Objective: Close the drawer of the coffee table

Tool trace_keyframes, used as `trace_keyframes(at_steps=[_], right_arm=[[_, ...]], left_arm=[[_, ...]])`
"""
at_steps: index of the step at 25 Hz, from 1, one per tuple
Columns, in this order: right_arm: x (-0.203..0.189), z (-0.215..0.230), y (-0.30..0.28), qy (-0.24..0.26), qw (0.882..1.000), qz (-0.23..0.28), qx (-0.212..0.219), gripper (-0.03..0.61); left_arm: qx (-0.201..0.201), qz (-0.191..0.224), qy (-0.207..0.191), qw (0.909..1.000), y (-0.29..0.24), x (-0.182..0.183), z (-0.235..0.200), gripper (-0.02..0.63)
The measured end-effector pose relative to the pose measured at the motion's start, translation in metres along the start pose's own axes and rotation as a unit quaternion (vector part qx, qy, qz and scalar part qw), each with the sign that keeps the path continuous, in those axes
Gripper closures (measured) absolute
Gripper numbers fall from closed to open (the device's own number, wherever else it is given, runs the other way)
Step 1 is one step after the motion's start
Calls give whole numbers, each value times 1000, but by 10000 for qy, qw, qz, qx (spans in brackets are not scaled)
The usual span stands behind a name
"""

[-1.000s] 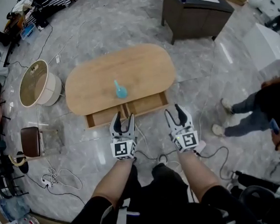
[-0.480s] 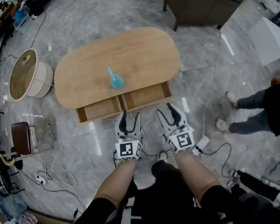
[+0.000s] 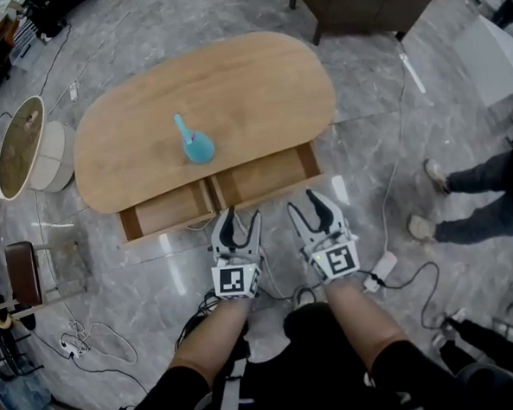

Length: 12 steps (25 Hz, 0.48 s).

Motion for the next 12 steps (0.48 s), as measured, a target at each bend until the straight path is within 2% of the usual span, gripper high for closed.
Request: trace_keyframes(at_steps=[3,6,10,12], right_arm=[[-42,7,-11,210,9996,-26,163,394],[-75,15,-22,535,9979,15,372,394],[-98,26,-36,532,9977,205,370,394],[-104,26,-39,586,9970,305,402,394]], left_arm=[[-120,-14,86,9999,-13,-34,-6,382],[-373,213,189,9989,-25,-53,-2,382],[-923,263,113,9953,-30,-72,7,382],[-1051,283,72,9940,-29,-81,10,382]])
Point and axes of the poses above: the fingertips, and each gripper's own axes: y backward along the fingers, z to its right, x out of its top, the point moved 4 cm from there along y, backward along the fingers, and after that the axes turned 7 degrees about -z, right-handed, at the moved point
